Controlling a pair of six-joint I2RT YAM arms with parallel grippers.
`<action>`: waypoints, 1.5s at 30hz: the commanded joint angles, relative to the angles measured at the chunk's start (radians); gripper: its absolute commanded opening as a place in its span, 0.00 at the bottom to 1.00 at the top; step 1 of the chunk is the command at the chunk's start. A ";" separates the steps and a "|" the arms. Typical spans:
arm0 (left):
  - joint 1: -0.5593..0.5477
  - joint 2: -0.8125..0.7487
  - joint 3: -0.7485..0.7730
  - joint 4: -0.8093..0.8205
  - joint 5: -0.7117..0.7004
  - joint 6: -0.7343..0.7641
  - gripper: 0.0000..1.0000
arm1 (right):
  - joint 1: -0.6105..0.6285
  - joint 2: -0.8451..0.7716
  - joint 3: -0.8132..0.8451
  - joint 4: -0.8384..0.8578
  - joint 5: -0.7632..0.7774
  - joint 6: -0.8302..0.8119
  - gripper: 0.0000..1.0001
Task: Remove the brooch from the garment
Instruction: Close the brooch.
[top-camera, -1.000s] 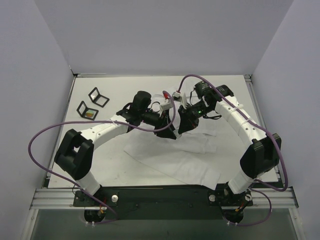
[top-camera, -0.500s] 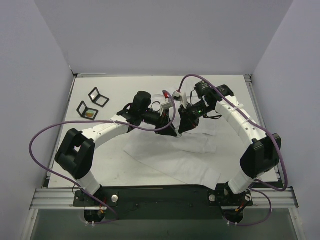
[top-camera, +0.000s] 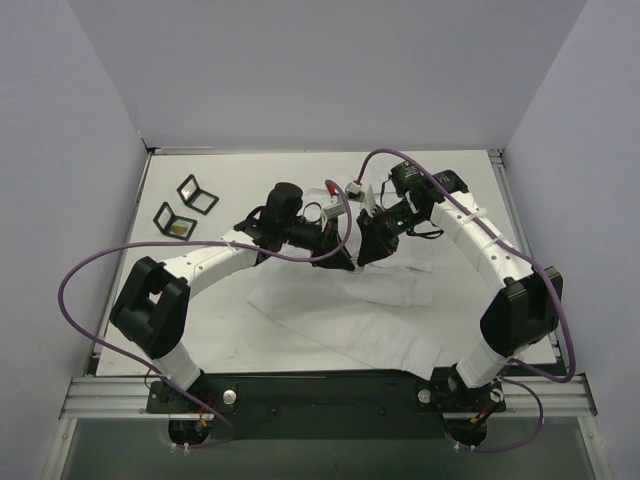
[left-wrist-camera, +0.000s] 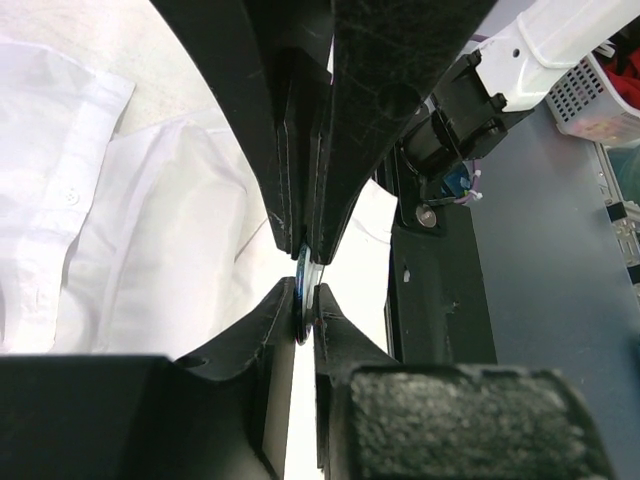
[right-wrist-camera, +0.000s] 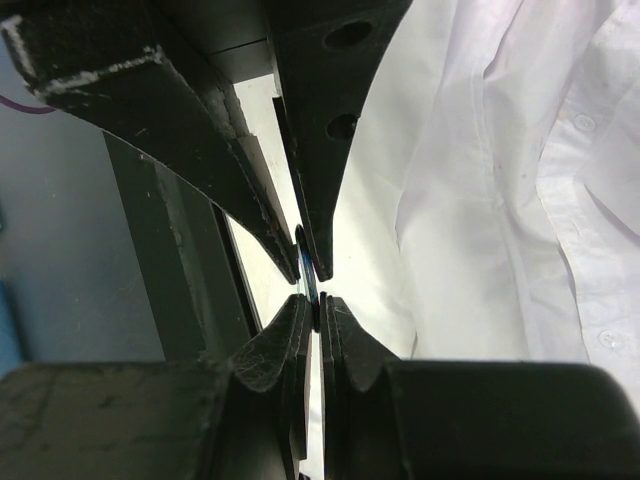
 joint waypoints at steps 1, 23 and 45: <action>-0.016 -0.018 0.032 -0.039 -0.024 0.038 0.16 | -0.006 -0.036 -0.014 0.007 0.038 -0.022 0.00; -0.096 -0.048 0.155 -0.455 -0.090 0.397 0.08 | -0.008 -0.034 -0.016 0.038 0.092 0.018 0.00; -0.133 -0.064 0.198 -0.590 -0.094 0.522 0.20 | -0.006 -0.033 -0.009 0.044 0.107 0.034 0.00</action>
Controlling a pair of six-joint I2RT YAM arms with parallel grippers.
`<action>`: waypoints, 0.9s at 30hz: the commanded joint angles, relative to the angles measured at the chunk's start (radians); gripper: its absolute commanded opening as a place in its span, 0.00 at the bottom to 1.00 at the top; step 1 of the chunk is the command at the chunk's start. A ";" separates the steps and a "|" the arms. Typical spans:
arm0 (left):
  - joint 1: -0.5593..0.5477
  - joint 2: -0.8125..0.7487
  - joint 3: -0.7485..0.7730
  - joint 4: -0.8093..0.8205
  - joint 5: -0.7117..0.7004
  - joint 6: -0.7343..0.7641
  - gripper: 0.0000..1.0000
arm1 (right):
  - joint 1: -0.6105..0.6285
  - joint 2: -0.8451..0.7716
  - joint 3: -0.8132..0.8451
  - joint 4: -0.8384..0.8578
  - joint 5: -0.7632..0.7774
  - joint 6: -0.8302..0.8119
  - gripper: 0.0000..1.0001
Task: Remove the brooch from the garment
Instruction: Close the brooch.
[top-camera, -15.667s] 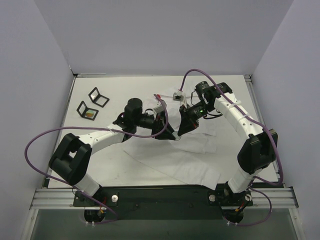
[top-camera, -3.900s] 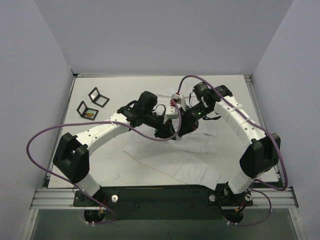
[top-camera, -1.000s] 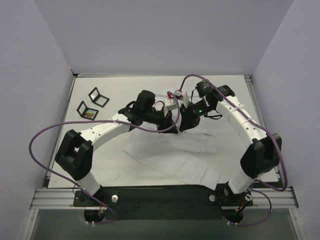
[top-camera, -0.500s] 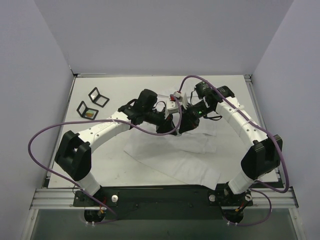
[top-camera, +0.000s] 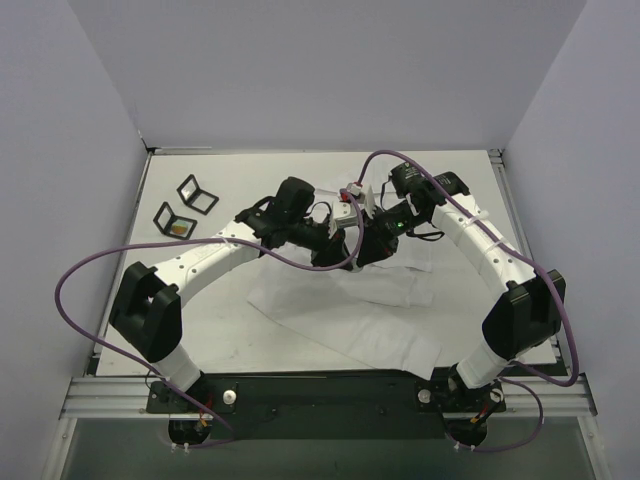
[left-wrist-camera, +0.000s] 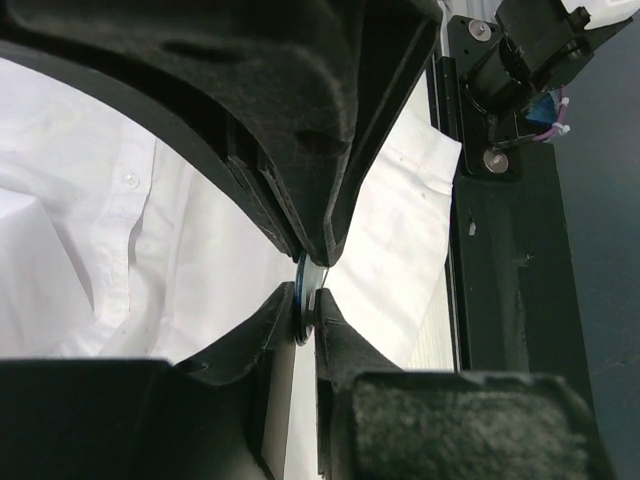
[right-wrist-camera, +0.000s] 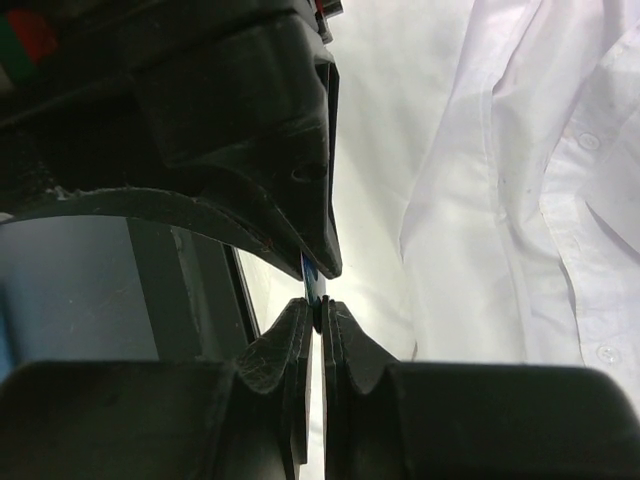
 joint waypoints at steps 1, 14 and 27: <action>-0.071 -0.046 0.023 -0.155 0.083 0.126 0.23 | -0.009 -0.014 0.005 0.025 0.106 0.038 0.00; -0.016 -0.068 -0.038 0.037 0.180 -0.046 0.37 | -0.011 -0.015 -0.001 0.027 0.106 0.038 0.00; 0.089 -0.089 -0.164 0.377 0.162 -0.300 0.47 | -0.023 -0.026 -0.007 0.027 0.090 0.033 0.00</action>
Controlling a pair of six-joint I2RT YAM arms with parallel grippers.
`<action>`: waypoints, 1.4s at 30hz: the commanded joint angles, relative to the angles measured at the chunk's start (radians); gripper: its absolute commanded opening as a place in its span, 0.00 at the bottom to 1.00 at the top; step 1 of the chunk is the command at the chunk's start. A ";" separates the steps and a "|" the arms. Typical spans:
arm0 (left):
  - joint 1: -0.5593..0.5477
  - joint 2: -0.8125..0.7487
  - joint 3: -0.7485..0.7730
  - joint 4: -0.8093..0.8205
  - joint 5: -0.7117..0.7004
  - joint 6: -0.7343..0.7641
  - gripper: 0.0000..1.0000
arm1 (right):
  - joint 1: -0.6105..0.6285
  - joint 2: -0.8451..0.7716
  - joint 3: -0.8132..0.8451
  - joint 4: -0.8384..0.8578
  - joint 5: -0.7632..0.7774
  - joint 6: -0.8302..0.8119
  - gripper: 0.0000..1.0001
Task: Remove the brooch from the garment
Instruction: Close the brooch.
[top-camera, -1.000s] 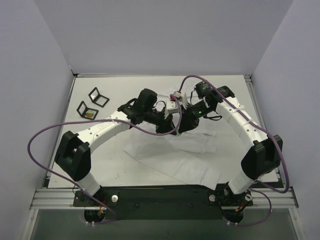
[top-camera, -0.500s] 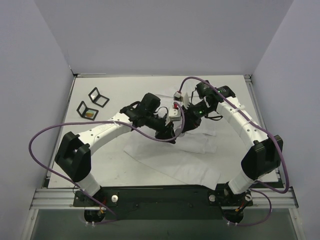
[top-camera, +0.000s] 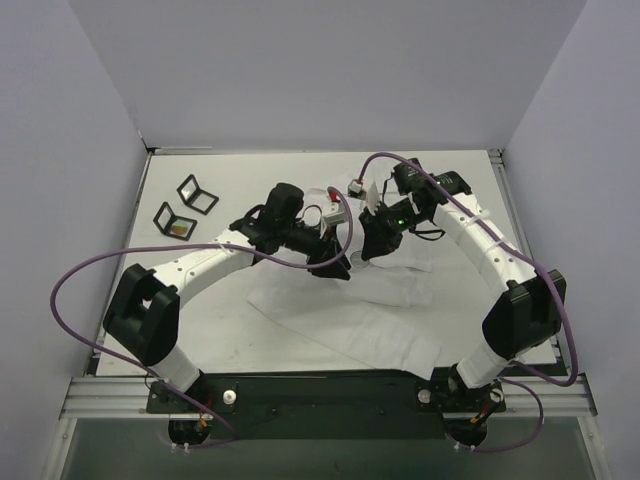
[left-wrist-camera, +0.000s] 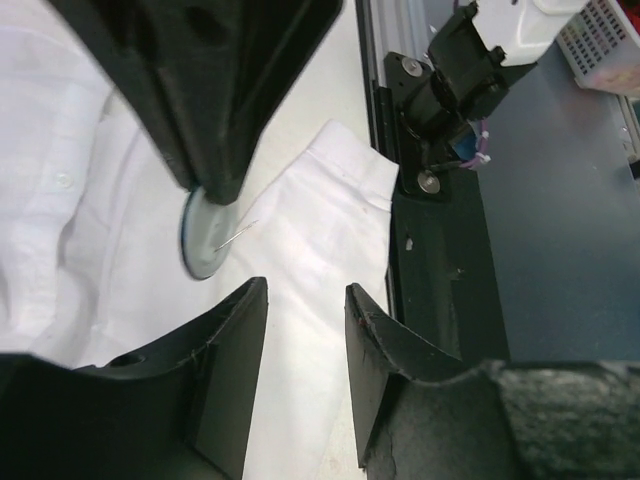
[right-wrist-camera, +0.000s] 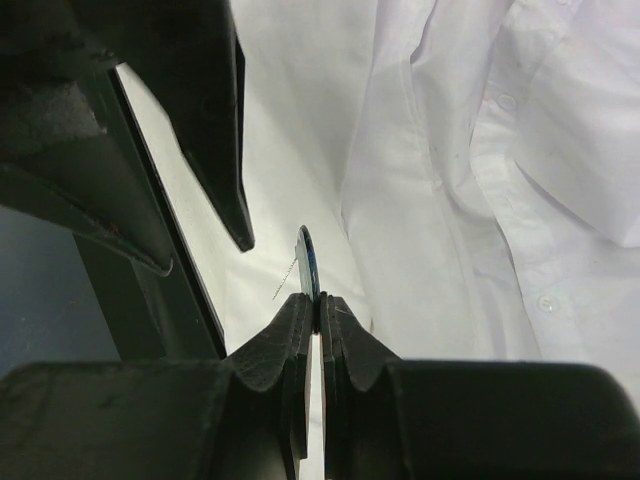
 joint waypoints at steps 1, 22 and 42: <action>0.054 -0.063 -0.039 0.229 0.007 -0.153 0.47 | -0.008 -0.025 -0.008 -0.013 -0.023 0.003 0.00; 0.026 -0.007 -0.073 0.370 0.027 -0.267 0.93 | -0.029 -0.037 0.001 -0.040 -0.191 -0.013 0.00; 0.020 0.013 -0.081 0.435 0.050 -0.330 0.58 | -0.029 -0.036 0.005 -0.043 -0.188 -0.016 0.00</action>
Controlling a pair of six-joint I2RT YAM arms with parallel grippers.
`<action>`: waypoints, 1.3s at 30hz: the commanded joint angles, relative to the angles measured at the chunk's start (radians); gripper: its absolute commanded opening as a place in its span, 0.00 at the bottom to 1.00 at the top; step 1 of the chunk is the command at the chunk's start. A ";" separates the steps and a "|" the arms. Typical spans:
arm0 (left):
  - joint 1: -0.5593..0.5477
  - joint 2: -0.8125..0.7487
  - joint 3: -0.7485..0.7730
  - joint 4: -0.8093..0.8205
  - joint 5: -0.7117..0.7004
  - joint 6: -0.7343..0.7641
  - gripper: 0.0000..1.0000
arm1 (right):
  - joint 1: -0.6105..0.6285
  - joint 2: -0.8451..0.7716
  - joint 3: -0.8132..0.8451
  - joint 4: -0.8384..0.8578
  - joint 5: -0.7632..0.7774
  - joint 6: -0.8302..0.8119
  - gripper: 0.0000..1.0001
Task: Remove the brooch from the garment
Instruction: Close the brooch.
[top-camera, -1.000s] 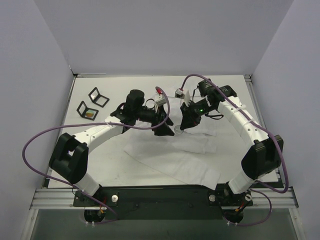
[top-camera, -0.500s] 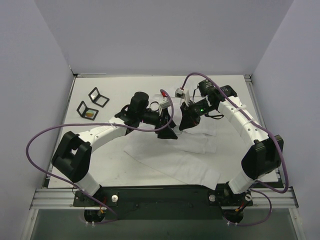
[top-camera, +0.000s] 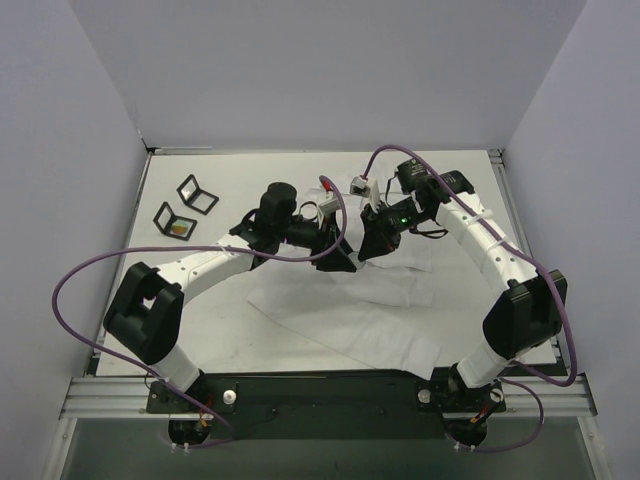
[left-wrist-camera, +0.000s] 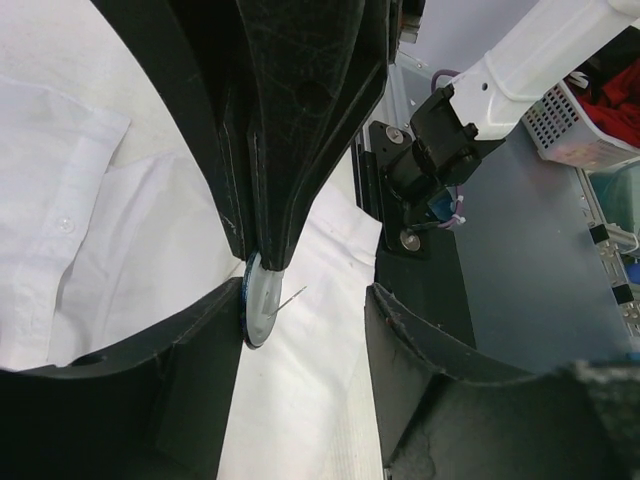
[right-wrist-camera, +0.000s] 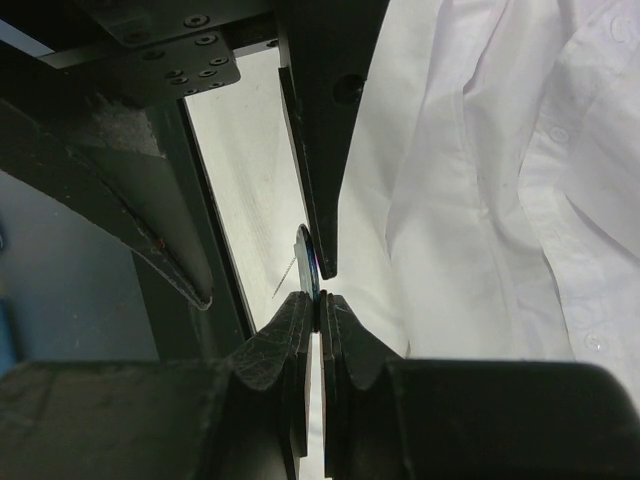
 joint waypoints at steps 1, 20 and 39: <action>-0.002 0.011 0.006 0.064 0.036 -0.018 0.57 | -0.007 -0.037 0.009 -0.035 -0.047 -0.014 0.00; -0.003 0.018 0.000 0.064 0.071 -0.010 0.45 | -0.030 -0.037 0.012 -0.039 -0.088 -0.013 0.00; -0.008 0.018 0.001 0.064 0.068 -0.007 0.33 | -0.035 -0.037 0.013 -0.044 -0.102 -0.013 0.00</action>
